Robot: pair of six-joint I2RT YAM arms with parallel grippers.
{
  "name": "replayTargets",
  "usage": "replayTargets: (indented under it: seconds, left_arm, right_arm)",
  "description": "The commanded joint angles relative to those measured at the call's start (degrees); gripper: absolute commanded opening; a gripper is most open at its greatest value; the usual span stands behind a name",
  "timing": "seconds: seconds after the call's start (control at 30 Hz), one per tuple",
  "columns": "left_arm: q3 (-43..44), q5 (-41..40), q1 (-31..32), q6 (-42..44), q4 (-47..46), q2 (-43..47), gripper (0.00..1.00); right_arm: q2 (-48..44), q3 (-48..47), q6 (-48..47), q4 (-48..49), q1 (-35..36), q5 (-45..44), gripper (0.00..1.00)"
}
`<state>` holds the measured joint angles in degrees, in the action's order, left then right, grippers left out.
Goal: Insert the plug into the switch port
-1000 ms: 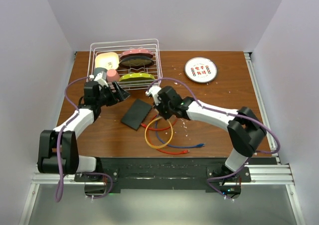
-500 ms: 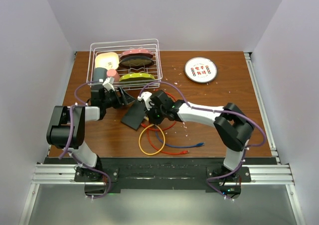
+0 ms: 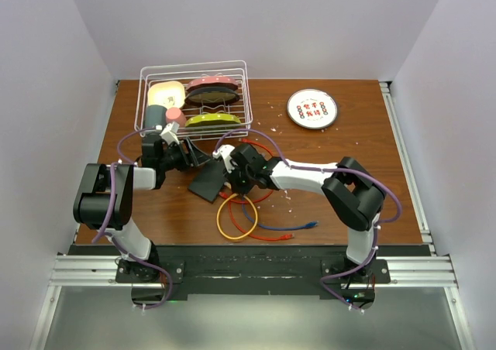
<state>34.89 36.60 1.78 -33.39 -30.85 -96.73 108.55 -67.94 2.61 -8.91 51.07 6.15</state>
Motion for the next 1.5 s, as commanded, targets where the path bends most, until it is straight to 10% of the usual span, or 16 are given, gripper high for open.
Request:
replayTargets:
  seconds: [0.0,1.47]
  left_arm:
    - [-0.4,1.6,-0.3,0.4,-3.0,0.1,0.64]
    - [0.7,-3.7,-1.3,-0.4,3.2,0.8,0.57]
  right_arm:
    - [3.2,-1.9,0.5,-3.5,1.0,-2.3,0.0]
    - [6.1,-9.3,-8.0,-7.6,3.8,0.8,0.0]
